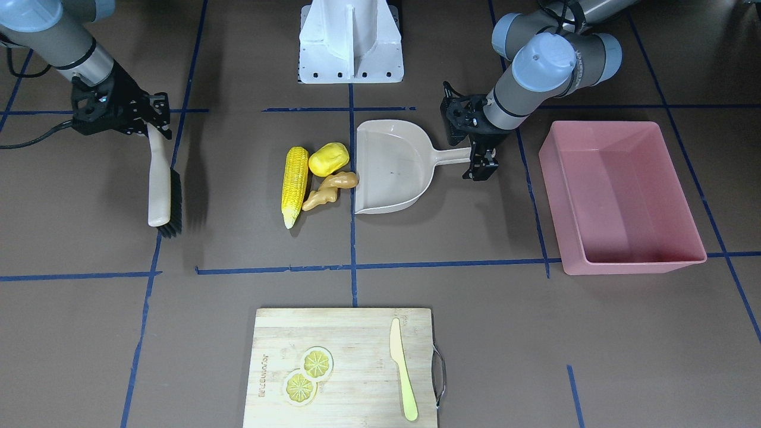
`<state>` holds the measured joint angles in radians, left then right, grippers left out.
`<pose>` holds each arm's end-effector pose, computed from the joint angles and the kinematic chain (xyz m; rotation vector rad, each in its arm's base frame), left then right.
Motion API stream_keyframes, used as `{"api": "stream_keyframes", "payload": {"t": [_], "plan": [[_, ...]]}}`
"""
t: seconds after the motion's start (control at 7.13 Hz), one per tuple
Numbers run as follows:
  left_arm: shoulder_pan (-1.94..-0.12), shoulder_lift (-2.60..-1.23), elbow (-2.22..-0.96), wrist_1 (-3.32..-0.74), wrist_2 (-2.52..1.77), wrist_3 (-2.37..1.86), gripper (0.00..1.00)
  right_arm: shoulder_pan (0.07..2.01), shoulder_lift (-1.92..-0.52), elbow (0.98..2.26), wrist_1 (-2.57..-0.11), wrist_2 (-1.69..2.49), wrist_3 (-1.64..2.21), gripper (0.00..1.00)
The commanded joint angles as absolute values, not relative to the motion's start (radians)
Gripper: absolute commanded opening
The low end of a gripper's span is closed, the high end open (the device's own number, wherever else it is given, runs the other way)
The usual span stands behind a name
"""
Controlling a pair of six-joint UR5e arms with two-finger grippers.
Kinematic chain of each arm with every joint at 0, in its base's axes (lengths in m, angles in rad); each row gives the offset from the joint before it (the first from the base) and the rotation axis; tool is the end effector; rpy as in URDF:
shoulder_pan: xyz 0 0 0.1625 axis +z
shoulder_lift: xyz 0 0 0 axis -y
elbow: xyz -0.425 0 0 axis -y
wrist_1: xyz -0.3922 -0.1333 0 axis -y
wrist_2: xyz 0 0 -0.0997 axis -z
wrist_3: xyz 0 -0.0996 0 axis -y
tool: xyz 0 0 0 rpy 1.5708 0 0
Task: Sweep and dump trash into bin
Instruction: 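Grasp the dustpan handle with the left gripper while the right gripper lifts the brush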
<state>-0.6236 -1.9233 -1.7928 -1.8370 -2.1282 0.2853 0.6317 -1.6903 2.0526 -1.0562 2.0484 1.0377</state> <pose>0.4444 -0.4190 0.3303 0.6572 0.8288 1.3599 -0.3097 -0.3351 0.4254 0.1000 -0.9622 -0.1185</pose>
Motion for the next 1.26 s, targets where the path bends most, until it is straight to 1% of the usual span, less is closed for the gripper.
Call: {"api": "stream_keyframes", "payload": {"t": [0.0,0.14,0.28,0.42,0.7,0.98,1.12], "plan": [[-0.611,-1.93,-1.786,-1.839,-2.108,0.285,0.73,0.574,-1.596,2.069,-1.173,2.011,1.117,0.0],[-0.611,-1.927,-1.783,-1.839,-2.106,0.285,0.55,0.557,-1.542,2.069,-1.255,2.01,1.13,0.0],[-0.611,-1.931,-1.784,-1.838,-2.1,0.287,0.38,0.543,-1.528,2.069,-1.272,2.01,1.147,0.0],[-0.607,-1.931,-1.795,-1.838,-2.036,0.288,0.24,0.542,-1.522,2.069,-1.273,2.01,1.149,0.0],[-0.595,-1.933,-1.801,-1.833,-2.002,0.288,0.1,0.528,-1.503,2.069,-1.273,2.002,1.181,0.0],[-0.592,-1.934,-1.802,-1.832,-1.971,0.29,0.09,0.493,-1.459,2.065,-1.296,1.98,1.215,0.0],[-0.586,-1.936,-1.801,-1.83,-1.97,0.29,0.09,0.465,-1.413,2.063,-1.348,1.959,1.25,0.0]]}}
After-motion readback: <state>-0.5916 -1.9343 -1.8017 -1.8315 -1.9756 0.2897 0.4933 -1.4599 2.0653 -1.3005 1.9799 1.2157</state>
